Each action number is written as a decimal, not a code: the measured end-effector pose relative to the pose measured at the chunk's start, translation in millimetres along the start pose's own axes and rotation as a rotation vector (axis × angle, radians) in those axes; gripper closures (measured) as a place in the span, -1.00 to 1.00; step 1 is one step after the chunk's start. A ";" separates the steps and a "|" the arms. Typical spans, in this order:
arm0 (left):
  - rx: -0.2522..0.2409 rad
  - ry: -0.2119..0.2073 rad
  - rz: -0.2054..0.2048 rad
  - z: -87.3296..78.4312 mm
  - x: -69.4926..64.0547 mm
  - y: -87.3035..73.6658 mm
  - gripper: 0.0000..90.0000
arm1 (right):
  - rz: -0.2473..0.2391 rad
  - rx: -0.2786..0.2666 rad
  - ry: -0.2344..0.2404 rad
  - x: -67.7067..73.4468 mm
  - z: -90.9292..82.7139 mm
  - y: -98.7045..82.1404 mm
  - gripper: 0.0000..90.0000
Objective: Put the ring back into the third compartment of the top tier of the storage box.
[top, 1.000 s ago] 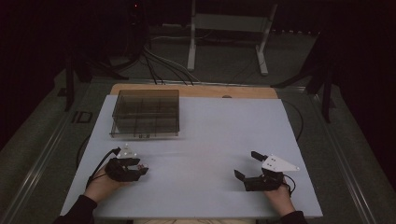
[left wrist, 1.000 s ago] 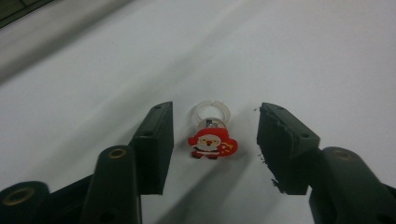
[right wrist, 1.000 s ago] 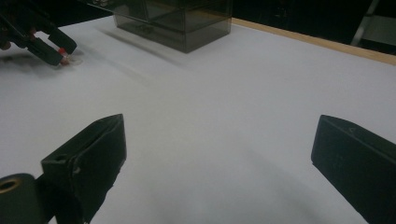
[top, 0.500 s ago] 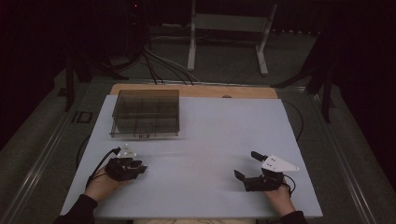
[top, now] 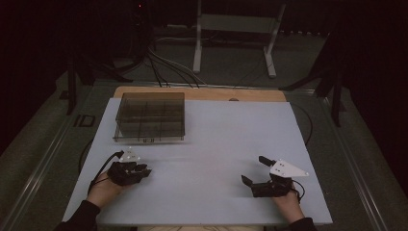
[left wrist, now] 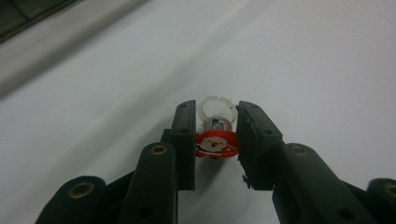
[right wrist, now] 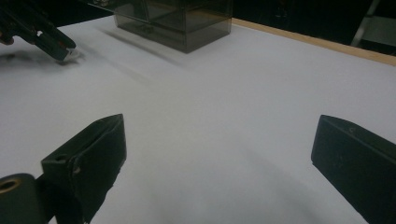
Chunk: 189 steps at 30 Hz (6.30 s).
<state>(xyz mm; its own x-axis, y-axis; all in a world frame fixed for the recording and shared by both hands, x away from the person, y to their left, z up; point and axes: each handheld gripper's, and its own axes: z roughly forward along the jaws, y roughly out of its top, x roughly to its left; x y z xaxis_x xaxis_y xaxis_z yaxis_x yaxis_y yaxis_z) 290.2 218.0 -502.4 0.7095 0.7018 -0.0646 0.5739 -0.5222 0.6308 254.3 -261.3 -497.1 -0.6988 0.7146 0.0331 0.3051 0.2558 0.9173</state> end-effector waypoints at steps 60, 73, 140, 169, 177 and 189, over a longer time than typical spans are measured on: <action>-0.043 -0.180 0.155 -25.1 -32.3 51.3 0.54 | 0.005 -0.001 -0.006 -0.5 -0.7 0.0 -0.93; -0.071 -0.186 0.173 -28.7 -32.9 69.1 0.54 | 0.004 0.000 -0.004 -0.4 -0.8 0.0 -0.93; -0.134 -0.079 0.005 -3.3 21.1 135.4 0.54 | 0.000 0.003 0.001 -0.2 -0.9 -0.4 -0.93; -0.080 0.032 -0.057 12.4 27.1 143.3 0.34 | -0.001 0.003 0.000 -0.5 -1.5 -0.8 -0.93; -0.121 0.067 -0.053 2.3 22.3 145.3 0.02 | -0.002 0.008 0.001 -0.2 -1.3 -0.9 -0.93; -0.121 0.109 -0.071 -9.8 16.4 142.5 -0.63 | -0.003 0.009 0.003 0.2 -1.4 -0.7 -0.93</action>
<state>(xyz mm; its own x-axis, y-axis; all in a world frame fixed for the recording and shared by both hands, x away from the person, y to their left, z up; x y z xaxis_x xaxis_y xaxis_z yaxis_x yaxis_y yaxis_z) 379.7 159.8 -406.0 0.6165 0.7867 -0.0317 0.5625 -0.4119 0.7169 253.1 -262.3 -497.2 -0.7019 0.7115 0.0315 0.3085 0.2639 0.9139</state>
